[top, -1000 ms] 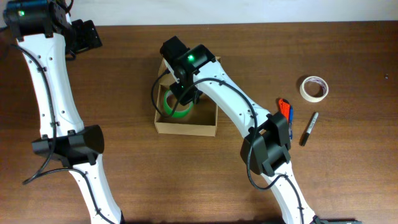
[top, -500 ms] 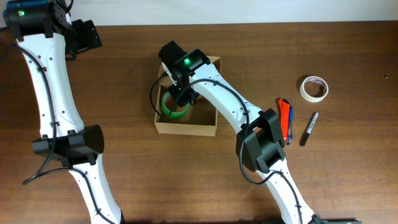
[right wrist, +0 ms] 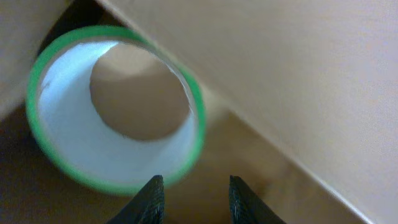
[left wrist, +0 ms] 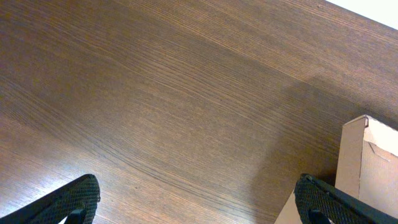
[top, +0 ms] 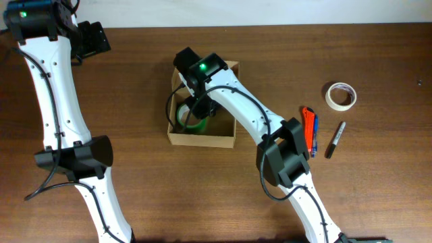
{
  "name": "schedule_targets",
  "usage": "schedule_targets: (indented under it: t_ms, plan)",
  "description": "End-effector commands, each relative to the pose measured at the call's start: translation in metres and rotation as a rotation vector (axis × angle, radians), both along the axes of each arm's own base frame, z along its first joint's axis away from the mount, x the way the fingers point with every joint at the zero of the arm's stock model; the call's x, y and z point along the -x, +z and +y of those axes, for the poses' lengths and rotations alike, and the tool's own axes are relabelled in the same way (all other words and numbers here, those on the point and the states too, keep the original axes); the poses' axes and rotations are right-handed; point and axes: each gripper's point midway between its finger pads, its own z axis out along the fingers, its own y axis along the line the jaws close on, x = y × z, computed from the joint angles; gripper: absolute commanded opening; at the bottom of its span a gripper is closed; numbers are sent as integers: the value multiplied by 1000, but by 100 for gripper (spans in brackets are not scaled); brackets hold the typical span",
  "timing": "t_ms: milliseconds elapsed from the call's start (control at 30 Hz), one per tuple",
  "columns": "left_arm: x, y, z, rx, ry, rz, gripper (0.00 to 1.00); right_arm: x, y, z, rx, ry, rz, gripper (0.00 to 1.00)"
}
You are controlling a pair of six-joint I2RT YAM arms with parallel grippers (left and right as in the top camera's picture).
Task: Pack container
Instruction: 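Lower the green tape into the box and open the right gripper, then grasp the white masking tape roll with the right gripper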
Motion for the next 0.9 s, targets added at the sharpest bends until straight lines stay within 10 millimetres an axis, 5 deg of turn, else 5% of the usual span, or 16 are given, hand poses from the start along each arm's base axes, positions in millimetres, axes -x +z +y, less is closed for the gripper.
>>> schedule_targets:
  t_ms: [0, 100, 267, 433, 567, 700, 767, 867]
  plan:
    - [1, 0, 2, -11, -6, 5, 100, -10, 110, -19, -47, -17, -239, 36]
    - [1, 0, 2, -11, -6, 5, 100, -9, 177, -48, -39, -63, -399, 39]
    - [1, 0, 2, -11, -6, 5, 100, 3, 286, -135, -41, -238, -653, 46]
    - [1, 0, 2, -11, -6, 5, 100, 10, 329, -258, -33, -567, -758, 48]
    - [1, 0, 2, -11, -6, 5, 100, 7, 302, -360, -47, -905, -698, 56]
    - [1, 0, 2, -11, -6, 5, 100, 3, 234, -418, -76, -1155, -523, 56]
    - [1, 0, 2, -11, -6, 5, 100, 4, 182, -447, -45, -1296, -393, 56]
    - [1, 0, 2, -11, -6, 5, 100, -1, 131, -458, -71, -1349, -238, 54]
